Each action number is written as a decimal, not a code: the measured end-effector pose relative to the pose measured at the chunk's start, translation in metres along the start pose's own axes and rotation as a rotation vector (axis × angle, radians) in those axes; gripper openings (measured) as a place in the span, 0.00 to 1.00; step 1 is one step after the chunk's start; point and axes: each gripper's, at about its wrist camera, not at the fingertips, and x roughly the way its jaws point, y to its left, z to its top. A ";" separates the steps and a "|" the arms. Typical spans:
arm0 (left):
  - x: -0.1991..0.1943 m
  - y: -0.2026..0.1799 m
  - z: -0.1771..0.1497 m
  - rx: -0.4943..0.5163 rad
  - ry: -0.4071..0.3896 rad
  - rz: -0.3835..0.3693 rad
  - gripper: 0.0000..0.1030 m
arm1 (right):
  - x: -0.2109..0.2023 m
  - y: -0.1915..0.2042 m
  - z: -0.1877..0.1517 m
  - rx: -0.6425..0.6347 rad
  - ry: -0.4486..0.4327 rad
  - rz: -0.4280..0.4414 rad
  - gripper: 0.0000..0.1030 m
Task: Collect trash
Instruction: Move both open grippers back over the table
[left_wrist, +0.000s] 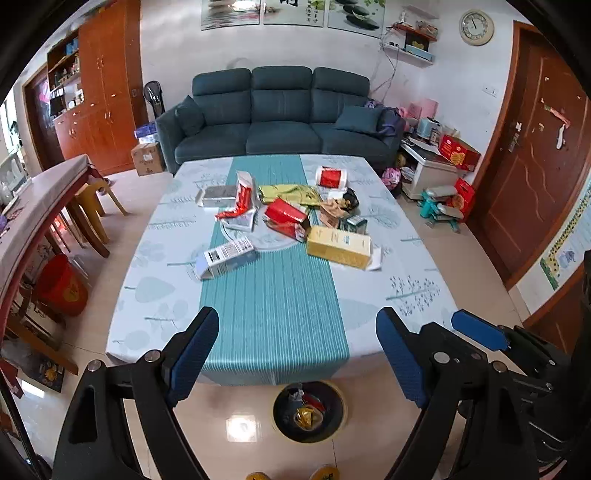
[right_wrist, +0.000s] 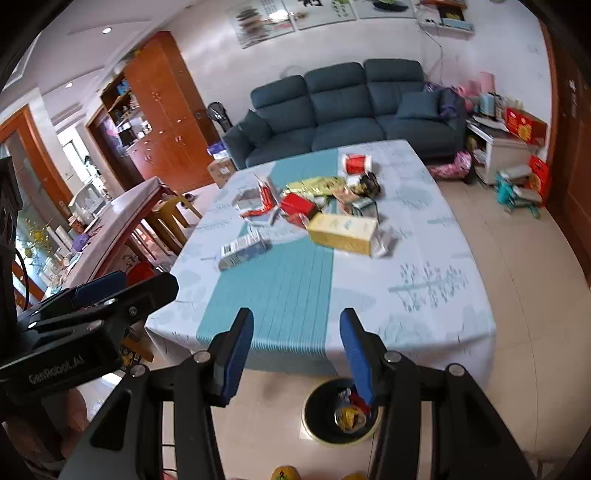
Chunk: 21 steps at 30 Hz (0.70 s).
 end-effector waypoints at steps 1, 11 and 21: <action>0.000 0.001 0.003 0.002 -0.004 0.007 0.83 | 0.002 0.001 0.004 -0.009 -0.004 0.006 0.48; 0.045 0.046 0.046 -0.052 0.021 0.049 0.83 | 0.053 0.010 0.047 -0.036 0.018 0.021 0.48; 0.150 0.123 0.136 0.027 0.135 -0.041 0.83 | 0.139 0.022 0.108 0.037 0.017 -0.053 0.48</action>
